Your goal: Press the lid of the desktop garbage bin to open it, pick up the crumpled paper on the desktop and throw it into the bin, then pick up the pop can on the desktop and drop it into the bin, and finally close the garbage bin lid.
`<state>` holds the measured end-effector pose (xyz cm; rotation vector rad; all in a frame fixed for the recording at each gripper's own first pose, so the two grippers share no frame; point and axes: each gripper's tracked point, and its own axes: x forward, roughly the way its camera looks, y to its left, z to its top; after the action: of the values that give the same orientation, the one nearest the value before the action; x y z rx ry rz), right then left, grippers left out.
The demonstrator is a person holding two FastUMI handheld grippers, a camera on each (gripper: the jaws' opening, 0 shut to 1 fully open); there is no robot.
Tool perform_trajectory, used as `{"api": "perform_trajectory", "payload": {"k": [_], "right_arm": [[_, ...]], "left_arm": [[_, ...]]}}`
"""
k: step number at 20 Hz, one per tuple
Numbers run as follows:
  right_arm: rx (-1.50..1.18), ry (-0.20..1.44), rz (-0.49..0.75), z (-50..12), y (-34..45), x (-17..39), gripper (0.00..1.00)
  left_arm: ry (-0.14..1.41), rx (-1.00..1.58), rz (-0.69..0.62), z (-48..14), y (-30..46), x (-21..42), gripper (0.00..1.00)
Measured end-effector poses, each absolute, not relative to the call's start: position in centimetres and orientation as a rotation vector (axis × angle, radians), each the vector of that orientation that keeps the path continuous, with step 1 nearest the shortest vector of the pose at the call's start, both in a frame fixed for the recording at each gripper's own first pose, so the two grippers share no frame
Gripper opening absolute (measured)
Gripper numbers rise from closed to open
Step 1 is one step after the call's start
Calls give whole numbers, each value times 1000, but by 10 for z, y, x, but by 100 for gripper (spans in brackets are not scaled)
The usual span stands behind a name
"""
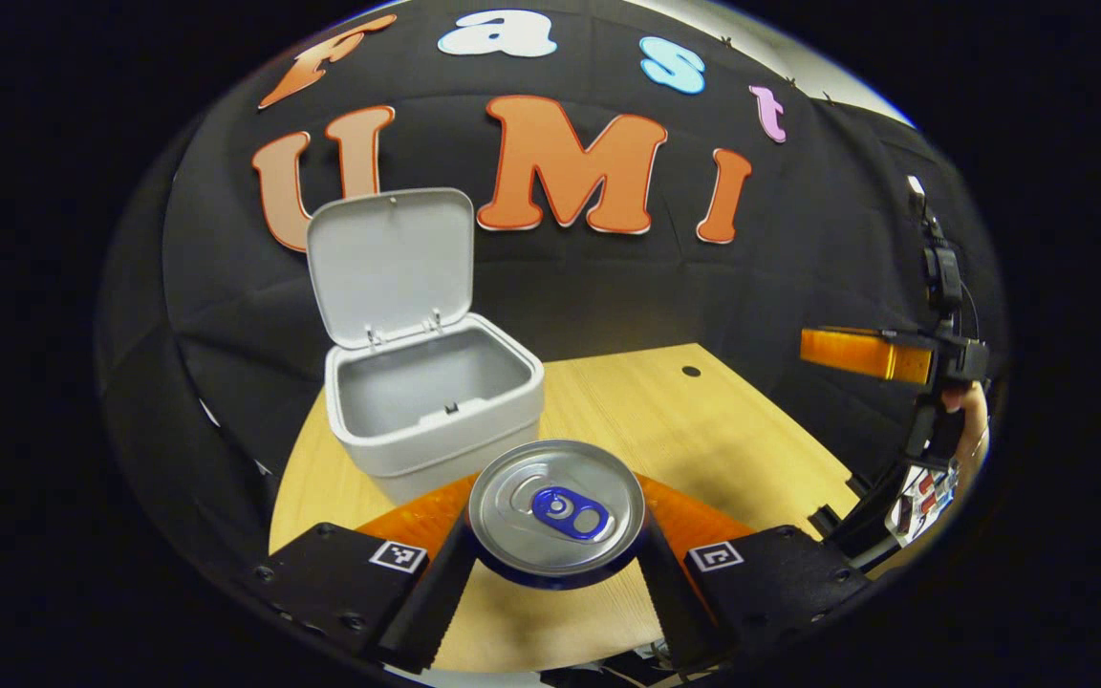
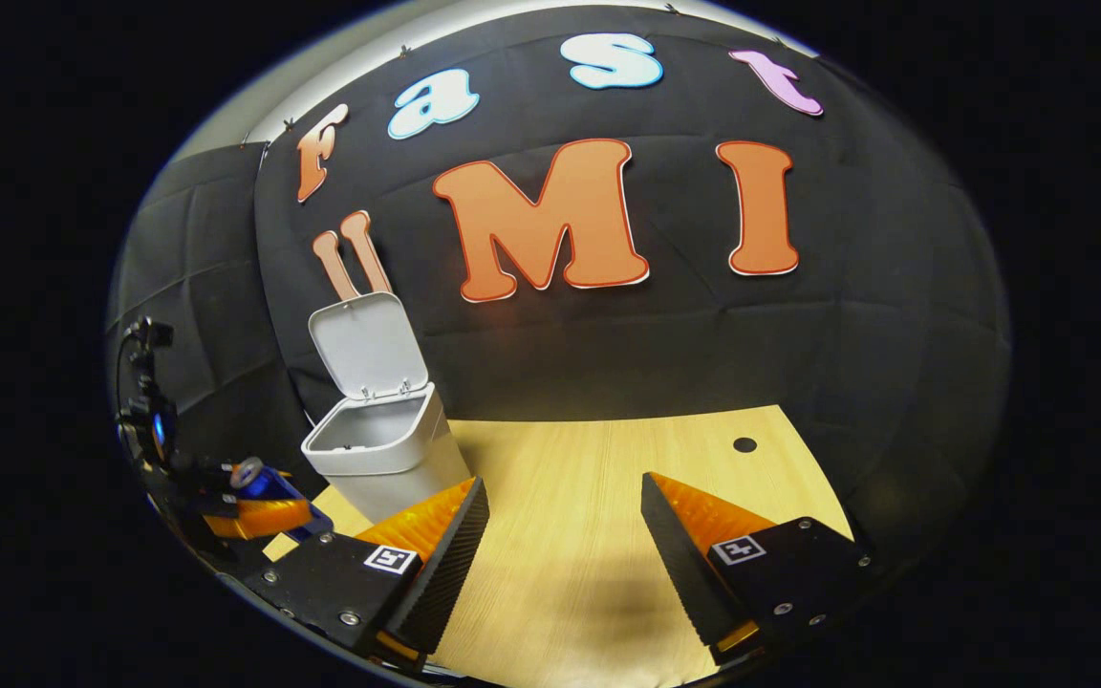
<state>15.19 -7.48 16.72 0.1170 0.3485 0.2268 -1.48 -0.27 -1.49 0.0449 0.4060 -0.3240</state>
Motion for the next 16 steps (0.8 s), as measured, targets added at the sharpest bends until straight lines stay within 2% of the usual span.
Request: {"api": "perform_trajectory", "payload": {"k": [7,12,16], "right_arm": [[142,324,225,172,-72,160,96],[154,325,195,168,-82,162,96],[169,340,163,161,-94,161,96]], "left_arm": [[281,61,-227,47,35,51,84],[270,84,-153,43,56,125,84],[333,60,-148,13,58,176,84]]}}
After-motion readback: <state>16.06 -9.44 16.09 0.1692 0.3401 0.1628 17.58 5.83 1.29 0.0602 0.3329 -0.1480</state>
